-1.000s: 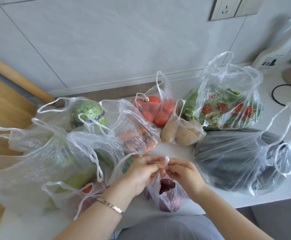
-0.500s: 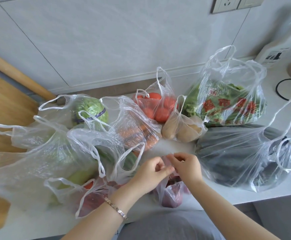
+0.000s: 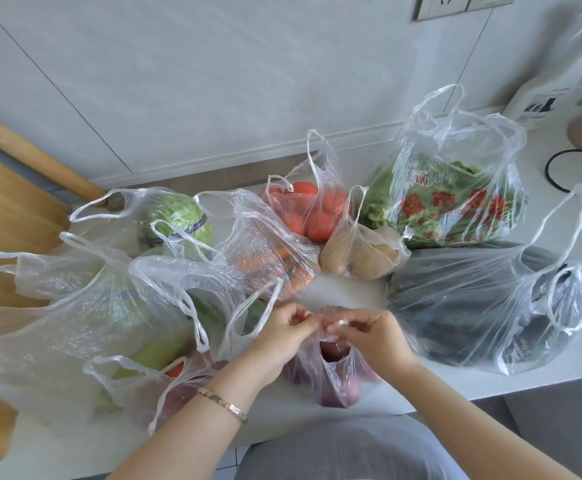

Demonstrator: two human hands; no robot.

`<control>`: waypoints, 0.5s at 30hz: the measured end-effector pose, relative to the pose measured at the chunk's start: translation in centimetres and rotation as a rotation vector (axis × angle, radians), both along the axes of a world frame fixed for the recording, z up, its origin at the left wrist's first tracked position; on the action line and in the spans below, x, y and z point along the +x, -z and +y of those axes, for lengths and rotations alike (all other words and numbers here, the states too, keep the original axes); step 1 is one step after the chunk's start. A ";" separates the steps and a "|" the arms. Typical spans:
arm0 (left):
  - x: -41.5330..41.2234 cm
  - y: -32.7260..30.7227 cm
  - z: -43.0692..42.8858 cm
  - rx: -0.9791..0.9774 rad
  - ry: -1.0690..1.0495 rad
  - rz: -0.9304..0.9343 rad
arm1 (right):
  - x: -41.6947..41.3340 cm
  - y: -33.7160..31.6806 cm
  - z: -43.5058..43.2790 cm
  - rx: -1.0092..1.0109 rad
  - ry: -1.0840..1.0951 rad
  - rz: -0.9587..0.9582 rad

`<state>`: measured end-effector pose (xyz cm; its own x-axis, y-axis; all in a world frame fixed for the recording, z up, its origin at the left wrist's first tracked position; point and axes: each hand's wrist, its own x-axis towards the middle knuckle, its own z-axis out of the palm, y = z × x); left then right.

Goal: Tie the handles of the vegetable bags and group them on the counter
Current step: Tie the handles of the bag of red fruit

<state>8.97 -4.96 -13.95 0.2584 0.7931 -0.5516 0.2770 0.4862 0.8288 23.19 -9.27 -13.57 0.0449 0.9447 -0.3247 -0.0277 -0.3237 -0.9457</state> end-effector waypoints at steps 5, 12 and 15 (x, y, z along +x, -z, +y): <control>-1.8 -0.5 0.9 -0.099 0.093 0.016 | 0.8 1.0 -0.5 -0.033 0.100 -0.290; -5.1 1.6 1.5 0.441 0.645 0.948 | 4.1 5.2 -2.9 -0.363 0.123 -0.696; -4.9 2.4 1.0 0.473 0.695 1.096 | 4.0 5.6 -3.5 -0.424 0.153 -0.712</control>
